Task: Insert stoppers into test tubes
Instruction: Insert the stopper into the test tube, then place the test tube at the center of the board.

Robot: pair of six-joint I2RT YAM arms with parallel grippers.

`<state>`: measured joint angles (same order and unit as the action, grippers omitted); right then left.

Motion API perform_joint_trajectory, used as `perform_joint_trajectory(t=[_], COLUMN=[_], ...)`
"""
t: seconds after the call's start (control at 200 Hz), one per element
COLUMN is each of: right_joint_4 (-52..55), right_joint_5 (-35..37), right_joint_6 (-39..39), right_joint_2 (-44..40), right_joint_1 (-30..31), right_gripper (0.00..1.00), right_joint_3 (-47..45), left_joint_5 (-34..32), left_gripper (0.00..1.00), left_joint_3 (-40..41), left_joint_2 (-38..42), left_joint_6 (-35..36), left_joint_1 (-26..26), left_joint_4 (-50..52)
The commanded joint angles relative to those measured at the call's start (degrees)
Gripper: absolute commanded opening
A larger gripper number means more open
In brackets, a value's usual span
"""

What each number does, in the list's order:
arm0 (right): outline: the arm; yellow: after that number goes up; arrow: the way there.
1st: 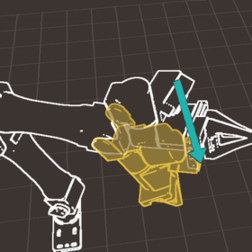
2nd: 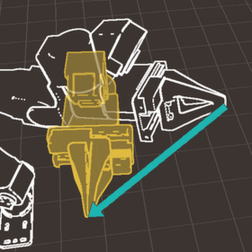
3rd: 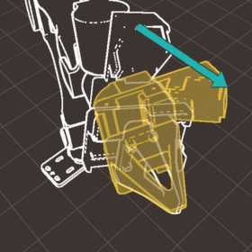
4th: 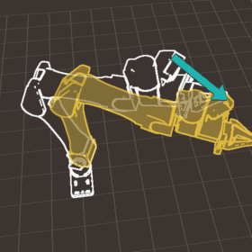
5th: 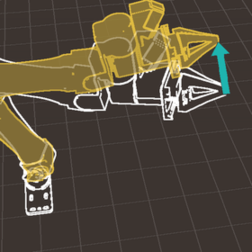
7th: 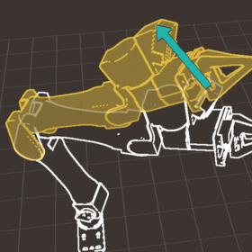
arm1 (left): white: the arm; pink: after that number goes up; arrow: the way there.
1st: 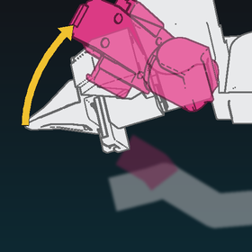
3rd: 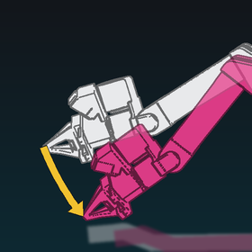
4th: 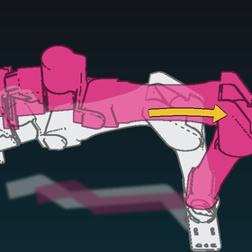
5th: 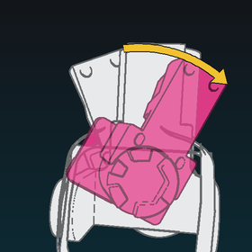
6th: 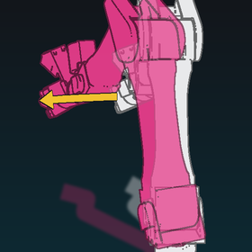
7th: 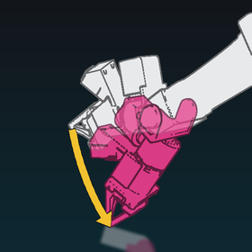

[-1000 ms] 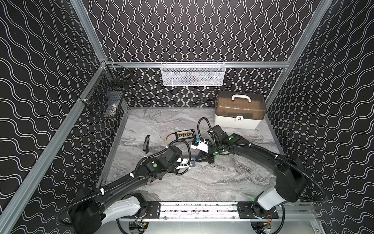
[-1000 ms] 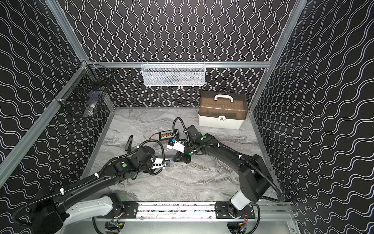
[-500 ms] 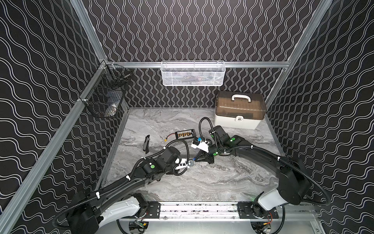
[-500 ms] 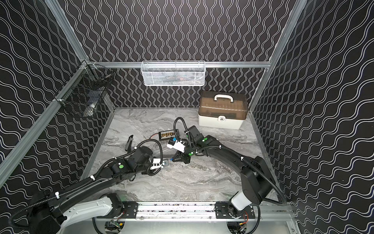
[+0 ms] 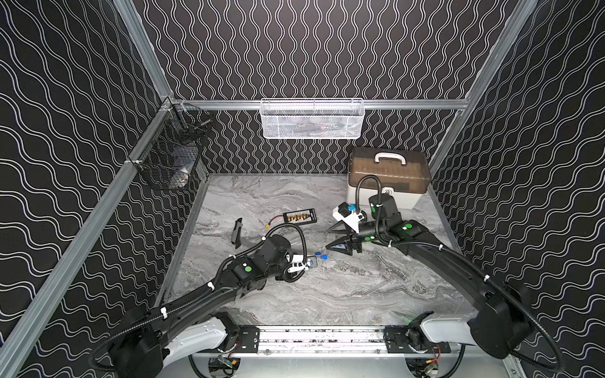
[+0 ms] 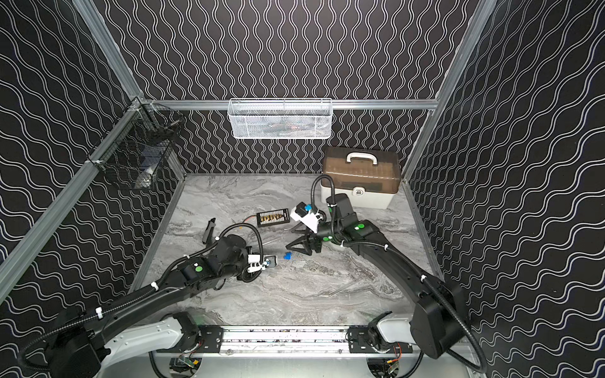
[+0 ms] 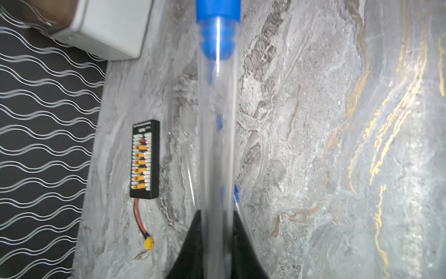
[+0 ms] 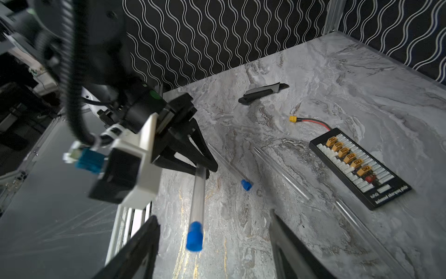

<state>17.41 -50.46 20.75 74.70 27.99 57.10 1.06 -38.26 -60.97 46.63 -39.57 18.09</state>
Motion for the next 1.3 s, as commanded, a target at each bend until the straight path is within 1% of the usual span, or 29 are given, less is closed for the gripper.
perform_joint_trajectory(t=[0.0,0.065,0.09,0.165,0.195,0.32,0.44,0.54,0.811,1.066,1.296], right_joint_4=[-6.0,-10.6,-11.6,-12.3,-12.5,-10.9,-8.8,-8.0,-10.7,-12.7,-12.4], right_joint_5=[0.2,6.0,7.2,9.9,10.4,11.4,10.9,10.5,8.9,8.3,7.8], right_joint_6=[-9.7,-15.4,-16.9,-18.5,-18.9,-16.8,-14.7,-14.1,-15.4,-15.9,-15.3], right_joint_2=[-3.2,-5.1,-5.6,-6.2,-6.2,-5.6,-4.6,-4.2,-3.7,-3.2,-3.2], right_joint_1=[-1.6,-1.6,-1.5,-1.6,-1.5,-1.6,-1.6,-1.6,-1.6,-1.6,-1.6], right_gripper=[0.7,0.7,0.69,0.68,0.67,0.66,0.65,0.64,0.64,0.64,0.64], right_joint_3=[-5.4,-9.2,-10.2,-11.8,-12.2,-11.8,-9.9,-9.1,-8.9,-9.6,-9.7], left_joint_5=[1.4,1.7,2.0,3.1,3.6,6.4,8.3,10.8,11.9,9.6,8.9], left_gripper=[0.0,0.0,0.0,0.0,0.0,0.0,0.0,0.0,0.0,0.01,0.07], left_joint_3=[0.7,0.4,0.2,-0.4,-0.7,-1.8,-3.6,-5.6,-11.4,-13.3,-14.2], left_joint_2=[-0.7,-1.2,-1.5,-3.0,-3.6,-7.0,-12.0,-15.9,-25.8,-30.2,-33.1], left_joint_6=[-1.5,-3.2,-3.5,-4.3,-4.1,-3.5,-0.6,-1.1,-1.8,-2.9,-3.1], left_joint_1=[2.1,4.1,5.1,7.9,9.8,17.0,19.8,22.0,22.8,22.9,22.9], left_joint_4=[3.9,5.9,6.8,10.0,11.2,12.9,13.7,13.3,17.1,18.8,19.9])
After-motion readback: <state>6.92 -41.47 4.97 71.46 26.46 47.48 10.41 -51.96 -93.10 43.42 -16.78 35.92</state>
